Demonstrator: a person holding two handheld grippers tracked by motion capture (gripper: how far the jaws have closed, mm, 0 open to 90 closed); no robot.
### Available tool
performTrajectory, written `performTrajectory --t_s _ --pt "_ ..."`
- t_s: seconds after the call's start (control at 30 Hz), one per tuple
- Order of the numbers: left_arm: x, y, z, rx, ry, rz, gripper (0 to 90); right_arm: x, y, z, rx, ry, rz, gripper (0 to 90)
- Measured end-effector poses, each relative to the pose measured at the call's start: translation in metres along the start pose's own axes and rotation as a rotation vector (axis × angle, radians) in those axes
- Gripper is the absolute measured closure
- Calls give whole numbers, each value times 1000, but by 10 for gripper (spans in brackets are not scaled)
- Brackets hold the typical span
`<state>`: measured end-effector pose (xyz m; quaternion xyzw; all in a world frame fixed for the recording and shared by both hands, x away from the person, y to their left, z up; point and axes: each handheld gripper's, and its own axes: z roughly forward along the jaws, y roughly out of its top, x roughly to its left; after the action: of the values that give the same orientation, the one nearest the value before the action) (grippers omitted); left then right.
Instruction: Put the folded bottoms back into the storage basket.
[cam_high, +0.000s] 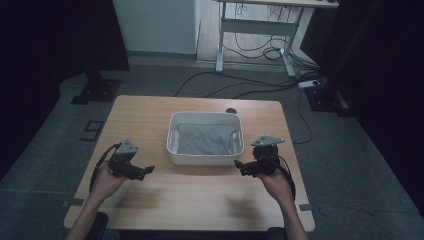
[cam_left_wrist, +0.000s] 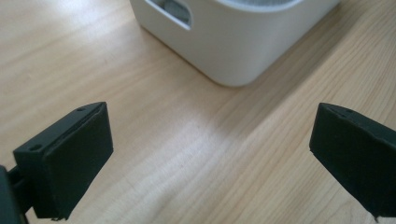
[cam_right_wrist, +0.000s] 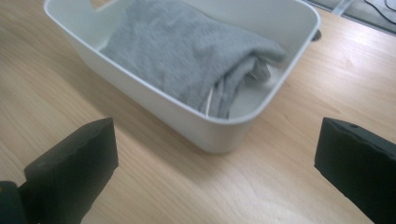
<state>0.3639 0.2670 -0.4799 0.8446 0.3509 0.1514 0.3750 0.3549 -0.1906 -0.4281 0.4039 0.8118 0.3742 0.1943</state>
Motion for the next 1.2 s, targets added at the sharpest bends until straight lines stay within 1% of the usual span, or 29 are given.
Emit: performTrajectory --t_s 0.07,0.23,0.47,0.6,0.7,0.87,0.93,1.0,1.07,1.1,1.13,1.2 --pt "-1 -6 3 1 -5 -8 0 0 -7 -1 10 -21 -2 0" --pt "-2 -20 10 23 11 -13 0 -2 -28 0 22 -33 23 0" --pt "-5 -38 22 76 35 -7 0 -8 -59 5 33 -80 53 0" --pt "-7 -45 27 103 40 1 0 -11 -74 9 30 -95 81 0" --pt "-7 -49 30 120 46 3 0 -12 -85 14 32 -106 91 0" --pt "-8 -53 35 141 46 0 0 -13 -102 24 51 -104 116 0" --pt "-8 -56 38 132 22 -27 0 -13 -112 31 66 -103 132 0" --pt "-9 -57 39 119 23 -25 0 -13 -117 35 69 -99 145 0" --pt "-9 -56 40 114 22 -24 0 -12 -123 41 85 -88 151 0" --pt "-9 -56 40 114 21 -22 0 -11 -127 44 104 -90 146 0" --pt "-9 -56 40 113 21 -23 0 -10 -129 45 90 -104 123 0" --pt "-9 -56 40 114 21 -22 0 -9 -129 45 94 -104 125 0"
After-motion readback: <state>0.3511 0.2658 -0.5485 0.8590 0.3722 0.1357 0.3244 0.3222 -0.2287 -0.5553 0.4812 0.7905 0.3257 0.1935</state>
